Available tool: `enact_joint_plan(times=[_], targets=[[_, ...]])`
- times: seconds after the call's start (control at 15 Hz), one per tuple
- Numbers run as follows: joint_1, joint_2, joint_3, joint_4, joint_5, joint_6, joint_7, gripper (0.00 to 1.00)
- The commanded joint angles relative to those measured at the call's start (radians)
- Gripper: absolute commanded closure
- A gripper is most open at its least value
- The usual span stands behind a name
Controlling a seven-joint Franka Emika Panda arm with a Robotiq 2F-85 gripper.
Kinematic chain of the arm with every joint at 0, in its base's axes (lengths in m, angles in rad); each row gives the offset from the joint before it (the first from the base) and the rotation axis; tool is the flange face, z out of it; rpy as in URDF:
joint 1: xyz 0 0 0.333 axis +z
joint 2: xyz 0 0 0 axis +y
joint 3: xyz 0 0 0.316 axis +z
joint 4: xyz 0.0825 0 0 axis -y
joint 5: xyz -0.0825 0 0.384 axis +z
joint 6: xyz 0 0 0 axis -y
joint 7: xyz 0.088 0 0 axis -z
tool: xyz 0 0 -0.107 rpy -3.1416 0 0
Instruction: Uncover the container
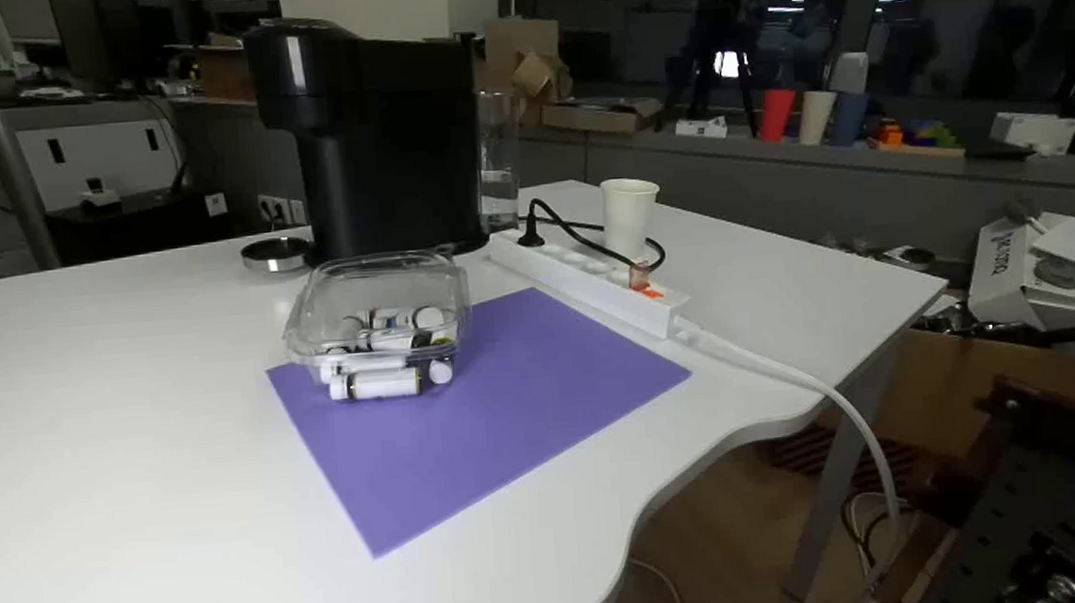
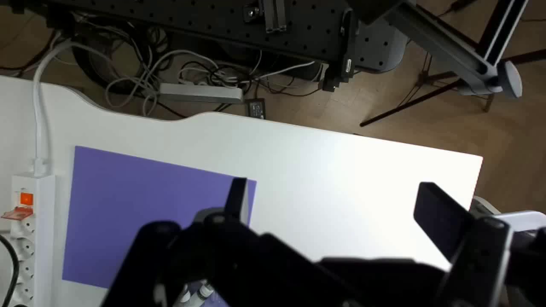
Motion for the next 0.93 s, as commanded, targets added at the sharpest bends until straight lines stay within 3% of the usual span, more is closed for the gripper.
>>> enact_joint_plan(times=[0.0,0.6,0.87], targets=[[0.009,0.003,-0.008,0.001,-0.004,0.001,0.004,0.00],[0.009,0.003,-0.008,0.001,-0.004,0.003,0.004,0.00],[-0.066,-0.017,-0.018,-0.028,-0.126,0.110,0.060,0.00]])
